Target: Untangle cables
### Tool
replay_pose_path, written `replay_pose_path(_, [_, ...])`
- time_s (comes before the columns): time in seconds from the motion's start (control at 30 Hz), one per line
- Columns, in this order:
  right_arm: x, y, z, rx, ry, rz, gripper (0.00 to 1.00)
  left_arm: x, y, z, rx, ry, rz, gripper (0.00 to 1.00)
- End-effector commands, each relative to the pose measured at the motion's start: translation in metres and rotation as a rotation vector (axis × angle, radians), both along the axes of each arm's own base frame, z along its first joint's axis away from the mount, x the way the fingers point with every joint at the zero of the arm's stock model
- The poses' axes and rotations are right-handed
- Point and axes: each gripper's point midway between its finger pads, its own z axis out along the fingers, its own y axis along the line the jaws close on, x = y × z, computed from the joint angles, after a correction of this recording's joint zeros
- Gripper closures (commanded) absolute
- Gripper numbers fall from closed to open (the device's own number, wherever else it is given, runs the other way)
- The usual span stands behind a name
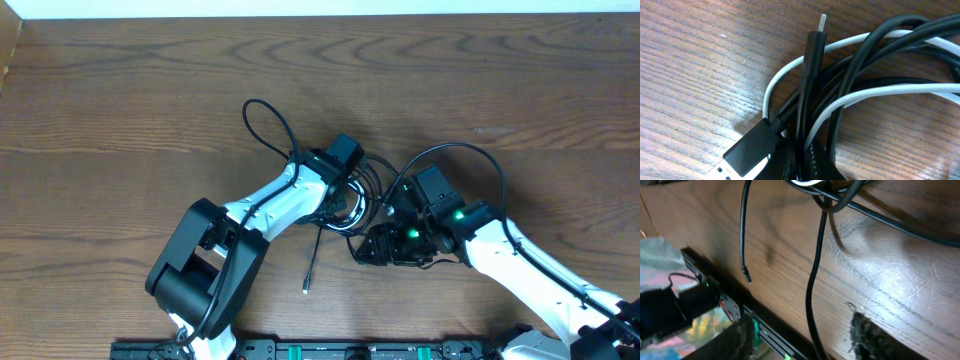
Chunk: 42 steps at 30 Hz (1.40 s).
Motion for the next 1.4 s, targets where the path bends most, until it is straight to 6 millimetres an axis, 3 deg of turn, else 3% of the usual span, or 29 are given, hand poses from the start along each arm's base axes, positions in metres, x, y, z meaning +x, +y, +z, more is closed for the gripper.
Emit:
replay_pose_path(0.0, [0.002,0.004,-0.001,-0.006,0.014,-0.039,0.46,-0.008,0.016,-0.016,0.064,0.045,0.002,0.92])
replay_pose_path(0.2, [0.022,0.008,0.001,0.002,-0.082,-0.058,0.60,-0.008,0.016,-0.016,0.064,0.045,0.002,0.92])
replay_pose_path(0.37, [0.035,0.000,-0.005,-0.061,-0.147,-0.095,0.98,-0.008,0.016,-0.016,0.065,0.047,0.002,0.92])
replay_pose_path(0.5, [0.031,0.007,0.000,-0.012,-0.121,-0.076,0.99,-0.008,0.017,-0.016,0.066,0.048,0.002,0.92])
replay_pose_path(0.6, [0.029,0.019,0.019,0.105,-0.117,-0.044,0.99,-0.008,0.017,-0.016,0.066,0.048,0.002,0.92])
replay_pose_path(0.77, [0.043,0.030,0.080,0.347,-0.286,0.026,0.99,-0.008,0.017,-0.016,0.066,0.048,0.002,0.92])
replay_pose_path(0.8, [0.048,0.027,0.113,0.437,-0.378,0.033,0.99,-0.008,0.017,-0.016,0.066,0.048,0.002,0.92])
replay_pose_path(0.97, [0.053,0.003,0.201,0.638,-0.674,0.058,0.99,-0.008,0.017,-0.016,0.066,0.048,0.002,0.92])
replay_pose_path(1.07, [0.052,-0.020,0.242,0.694,-0.829,0.042,0.99,-0.008,0.017,-0.016,0.066,0.048,0.002,0.92])
replay_pose_path(1.17, [0.051,-0.043,0.271,0.696,-0.974,0.006,0.99,-0.008,0.017,-0.016,0.066,0.048,0.002,0.93])
replay_pose_path(1.37, [0.048,-0.083,0.308,0.632,-1.213,-0.083,0.99,-0.008,0.017,-0.016,0.066,0.048,0.002,0.92])
